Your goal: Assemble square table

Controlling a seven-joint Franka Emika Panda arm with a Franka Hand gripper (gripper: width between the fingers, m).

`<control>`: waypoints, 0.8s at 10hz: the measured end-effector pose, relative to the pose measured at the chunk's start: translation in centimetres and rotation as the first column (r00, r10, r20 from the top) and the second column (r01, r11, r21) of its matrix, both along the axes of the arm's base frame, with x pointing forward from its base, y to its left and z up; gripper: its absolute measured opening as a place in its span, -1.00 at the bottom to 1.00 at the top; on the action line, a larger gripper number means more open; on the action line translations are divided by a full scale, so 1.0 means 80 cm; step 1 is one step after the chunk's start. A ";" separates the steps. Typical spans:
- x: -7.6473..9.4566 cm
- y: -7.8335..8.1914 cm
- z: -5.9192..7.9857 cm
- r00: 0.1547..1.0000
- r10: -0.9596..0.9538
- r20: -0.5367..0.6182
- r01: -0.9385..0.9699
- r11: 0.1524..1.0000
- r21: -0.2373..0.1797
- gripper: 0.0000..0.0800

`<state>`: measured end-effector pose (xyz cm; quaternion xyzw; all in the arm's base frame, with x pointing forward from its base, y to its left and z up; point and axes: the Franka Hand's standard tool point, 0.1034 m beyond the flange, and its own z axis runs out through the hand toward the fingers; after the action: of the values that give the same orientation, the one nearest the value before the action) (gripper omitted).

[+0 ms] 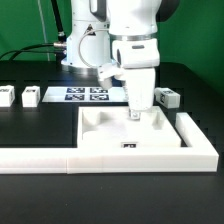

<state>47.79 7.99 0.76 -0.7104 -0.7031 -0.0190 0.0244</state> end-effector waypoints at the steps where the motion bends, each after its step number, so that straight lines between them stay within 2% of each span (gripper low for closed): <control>1: 0.008 0.008 0.001 1.000 -0.001 0.000 0.001 1.000 0.001 -0.85; 4: 0.016 0.021 0.000 1.000 -0.031 -0.004 0.031 1.000 0.002 -0.85; 7: 0.017 0.021 -0.001 0.999 -0.033 -0.003 0.033 0.999 0.003 -0.85; 8: 0.017 0.021 -0.001 0.999 -0.033 -0.004 0.033 0.999 0.003 -0.38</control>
Offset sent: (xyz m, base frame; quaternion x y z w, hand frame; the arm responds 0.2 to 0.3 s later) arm 0.0128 0.0188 -0.0014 0.0086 -0.0021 0.0259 0.9996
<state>49.13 9.65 0.67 -0.7219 -0.6912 -0.0190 0.0264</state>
